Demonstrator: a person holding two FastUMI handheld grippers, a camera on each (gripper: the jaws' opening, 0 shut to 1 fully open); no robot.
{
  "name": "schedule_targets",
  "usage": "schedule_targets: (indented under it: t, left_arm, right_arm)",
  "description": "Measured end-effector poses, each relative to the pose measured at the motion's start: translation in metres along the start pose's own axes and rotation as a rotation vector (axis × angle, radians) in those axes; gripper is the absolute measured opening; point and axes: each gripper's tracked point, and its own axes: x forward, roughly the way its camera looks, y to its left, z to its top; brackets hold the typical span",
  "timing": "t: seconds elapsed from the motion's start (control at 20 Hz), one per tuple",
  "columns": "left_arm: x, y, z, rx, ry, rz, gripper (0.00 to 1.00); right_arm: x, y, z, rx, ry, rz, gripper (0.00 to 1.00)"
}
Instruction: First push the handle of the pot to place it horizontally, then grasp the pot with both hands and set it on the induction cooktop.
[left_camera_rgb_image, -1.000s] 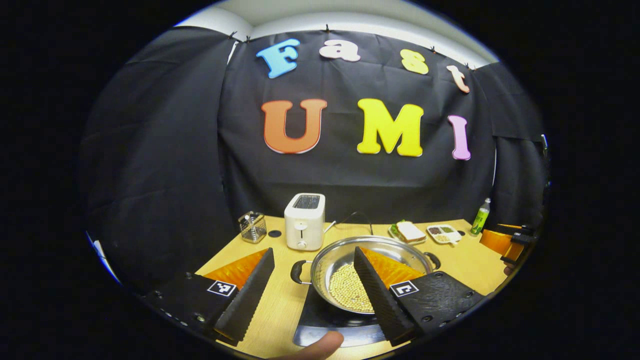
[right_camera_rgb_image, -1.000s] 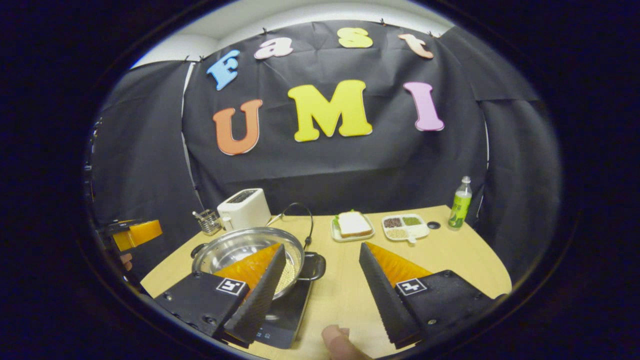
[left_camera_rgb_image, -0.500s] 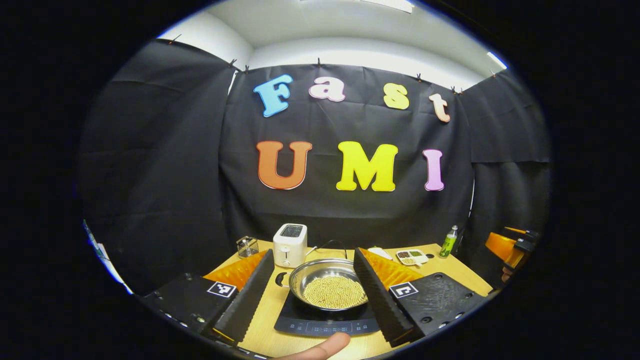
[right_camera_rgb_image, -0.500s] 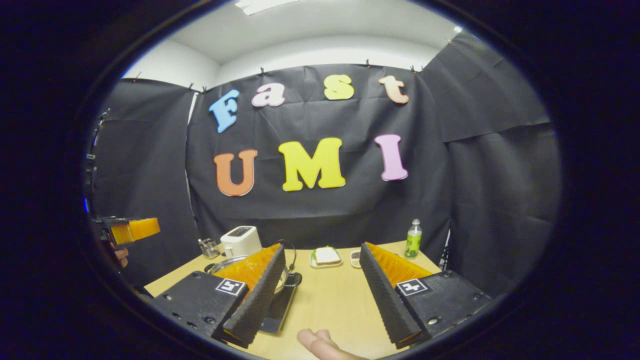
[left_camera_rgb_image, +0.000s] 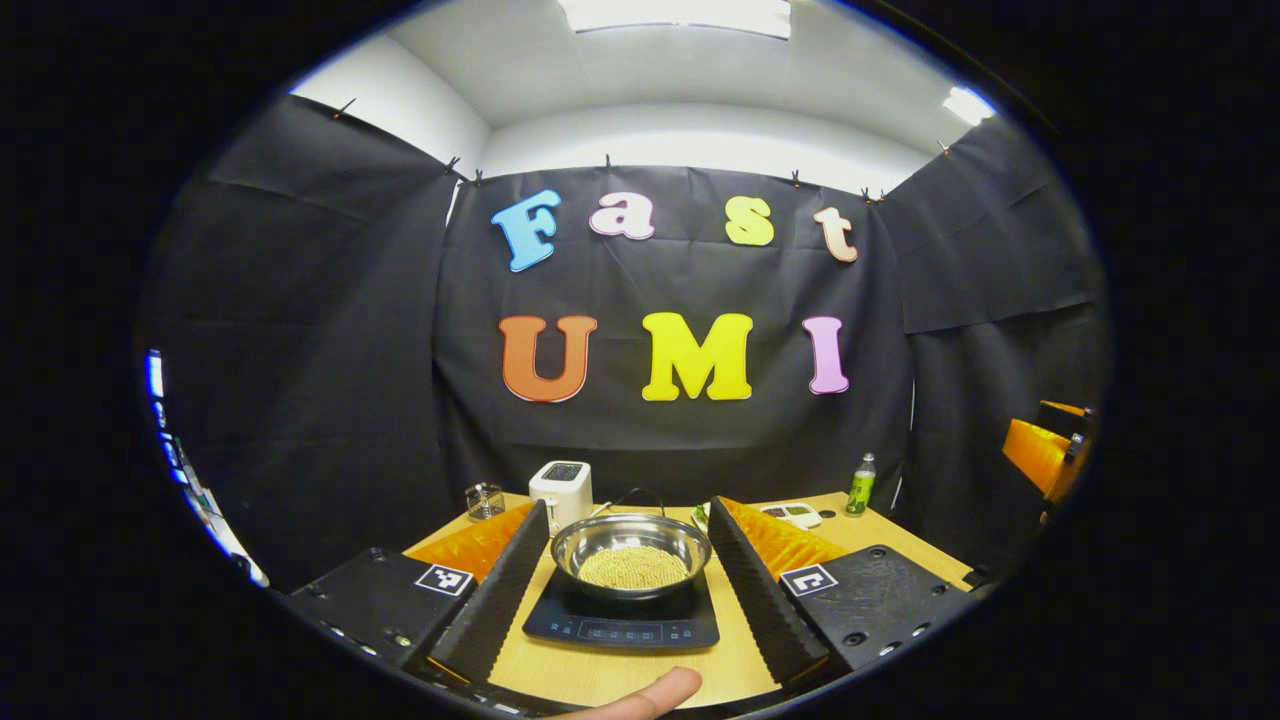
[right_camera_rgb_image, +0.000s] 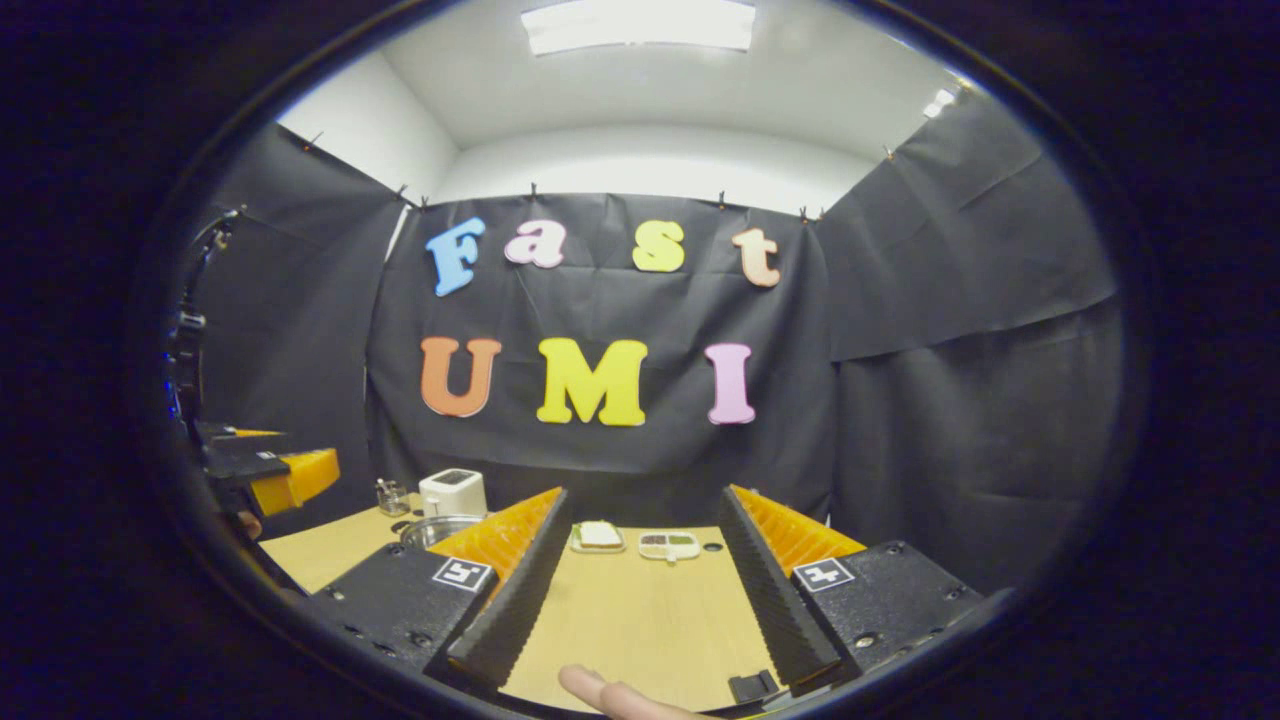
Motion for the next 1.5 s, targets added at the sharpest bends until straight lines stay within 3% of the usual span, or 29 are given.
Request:
schedule_targets:
  t: [0.2,0.35,0.6,0.65,0.7,1.0,1.5]
  left_arm:
    - [0.0,-0.002,-0.024,0.024,0.03,0.01,0.95]
    - [0.0,-0.008,-0.026,0.015,0.039,-0.013,0.96]
    - [-0.007,0.001,-0.016,0.007,-0.01,0.003,0.96]
    - [-0.008,0.0,-0.015,-0.004,-0.013,0.0,1.0]
    - [-0.01,0.001,-0.016,-0.009,-0.013,0.001,0.95]
    - [-0.015,-0.01,-0.017,0.009,-0.029,-0.044,0.95]
    - [-0.013,-0.008,-0.023,0.015,-0.02,-0.045,0.95]
  right_arm:
    - [-0.012,-0.014,-0.01,-0.015,-0.017,-0.039,0.96]
    - [-0.007,-0.01,-0.016,0.037,0.022,-0.006,0.96]
    - [0.0,-0.015,-0.024,0.062,0.05,-0.024,0.96]
    - [0.001,-0.014,-0.024,0.063,0.05,-0.022,0.96]
    - [0.001,-0.012,-0.024,0.064,0.051,-0.012,0.96]
    - [0.003,-0.008,-0.03,0.074,0.06,0.006,0.96]
    - [0.007,-0.014,-0.038,0.097,0.087,-0.005,0.96]
